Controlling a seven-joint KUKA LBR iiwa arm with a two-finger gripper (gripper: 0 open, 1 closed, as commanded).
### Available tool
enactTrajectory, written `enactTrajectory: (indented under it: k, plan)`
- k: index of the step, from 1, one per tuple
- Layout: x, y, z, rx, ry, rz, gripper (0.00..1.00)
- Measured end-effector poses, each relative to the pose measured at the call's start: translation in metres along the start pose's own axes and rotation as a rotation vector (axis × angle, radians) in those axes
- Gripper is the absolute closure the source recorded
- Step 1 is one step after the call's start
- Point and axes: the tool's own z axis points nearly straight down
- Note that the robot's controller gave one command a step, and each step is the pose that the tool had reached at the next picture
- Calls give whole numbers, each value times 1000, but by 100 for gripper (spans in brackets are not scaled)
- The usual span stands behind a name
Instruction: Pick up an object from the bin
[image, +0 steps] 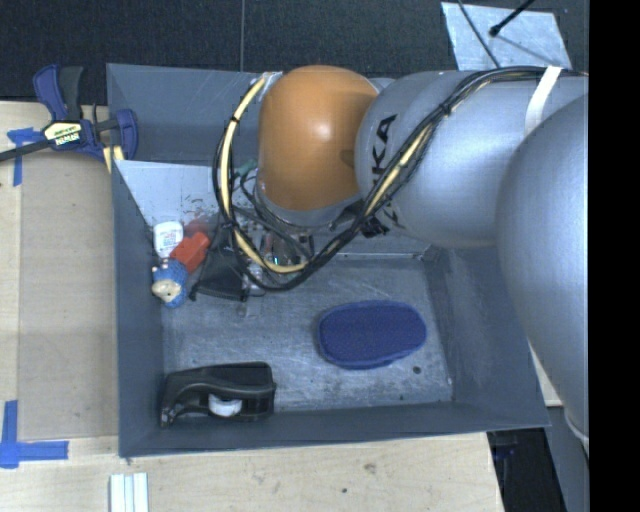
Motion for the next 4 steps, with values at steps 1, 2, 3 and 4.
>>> enactTrajectory:
  k: [1, 2, 3, 4]
  plan:
    - [11, 42, -7, -3, -10, -143, 0]
    - [0, -6, 115, 2, 0, -212, 0]
    - [-3, -3, 109, -2, -9, -212, 100]
    - [7, -11, -40, -2, -17, -233, 100]
